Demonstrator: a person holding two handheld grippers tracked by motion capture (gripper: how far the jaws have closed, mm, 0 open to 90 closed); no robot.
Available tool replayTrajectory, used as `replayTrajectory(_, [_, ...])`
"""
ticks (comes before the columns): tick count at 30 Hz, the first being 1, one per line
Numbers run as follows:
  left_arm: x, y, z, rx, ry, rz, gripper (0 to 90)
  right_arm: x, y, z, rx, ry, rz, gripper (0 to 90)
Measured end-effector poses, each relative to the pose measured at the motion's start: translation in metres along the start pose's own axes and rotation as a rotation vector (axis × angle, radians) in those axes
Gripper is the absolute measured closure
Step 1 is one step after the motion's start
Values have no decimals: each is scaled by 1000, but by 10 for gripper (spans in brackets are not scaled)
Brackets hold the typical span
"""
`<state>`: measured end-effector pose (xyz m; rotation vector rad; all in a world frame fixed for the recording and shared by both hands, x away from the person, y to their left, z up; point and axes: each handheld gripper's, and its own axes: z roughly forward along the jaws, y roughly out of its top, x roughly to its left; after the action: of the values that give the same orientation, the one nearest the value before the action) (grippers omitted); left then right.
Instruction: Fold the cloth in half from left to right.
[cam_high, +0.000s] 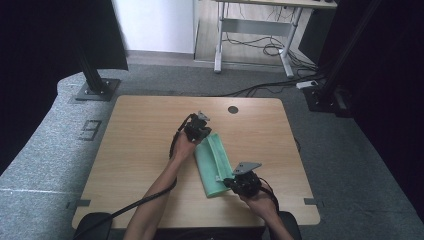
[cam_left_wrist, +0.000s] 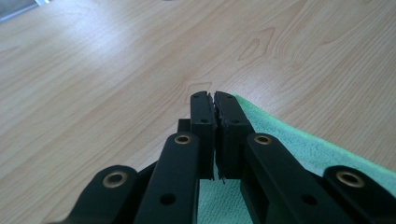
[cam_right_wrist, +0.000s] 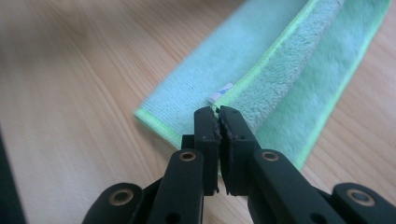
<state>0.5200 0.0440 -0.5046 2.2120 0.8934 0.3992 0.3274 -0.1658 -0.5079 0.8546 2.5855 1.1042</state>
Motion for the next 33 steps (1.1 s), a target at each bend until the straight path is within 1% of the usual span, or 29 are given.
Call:
replayTrajectory(2, [-1,0,4,7,2,3,856,-3,-3,2,12,-4,7,851])
replayTrajectory(5, [-1,-1,9,9,0,-3,846,-5,-5,4,19,-11,11,850])
replayTrajectory(6, [-1,-1,11,13,1,1,839,-6,-5,4,20,-10,14,849])
replayTrajectory(7, [-2,-1,12,9,2,-3,825,-7,-6,5,21,-12,13,849])
replayTrajectory(8, [-2,-1,13,9,3,-4,798,-7,-7,5,25,-16,17,848])
replayTrajectory(10, [-3,-1,14,-3,14,-13,701,-8,-8,6,32,-27,19,842])
replayTrajectory(12, [-3,-1,14,-18,24,-18,589,-11,-9,5,33,-34,22,821])
replayTrajectory(13, [-3,0,13,-28,30,-20,551,-12,-10,5,33,-39,25,803])
replayTrajectory(16, [-3,2,6,-55,35,-18,439,-15,-10,0,25,-67,40,719])
replayTrajectory(17, [-3,3,3,-63,42,-17,396,-16,-10,-2,20,-74,46,684])
replayTrajectory(19, [-2,5,-2,-73,50,-11,348,-19,-9,-7,5,-99,53,616])
replayTrajectory(20, [-2,6,-5,-73,52,-11,308,-21,-8,-9,-4,-115,59,581])
replayTrajectory(22, [-3,5,-11,-77,55,-5,276,-26,-6,-13,-19,-142,69,524])
replayTrajectory(24, [-3,2,-17,-77,50,-5,245,-31,-3,-15,-32,-168,77,482])
replayTrajectory(25, [-3,-1,-19,-74,35,-7,234,-33,-1,-15,-36,-175,78,472])
replayTrajectory(26, [-4,-5,-21,-67,28,-13,227,-35,0,-14,-36,-174,80,453])
replayTrajectory(29, [-8,-20,-24,-44,14,1,207,-40,3,-8,-31,-169,83,418])
replayTrajectory(30, [-10,-26,-25,-36,15,-1,201,-41,3,-6,-27,-162,81,407])
replayTrajectory(32, [-14,-37,-26,-22,-2,0,191,-40,1,0,-14,-150,72,392])
replayTrajectory(33, [-16,-43,-27,-13,-3,3,187,-40,0,3,-3,-150,69,384])
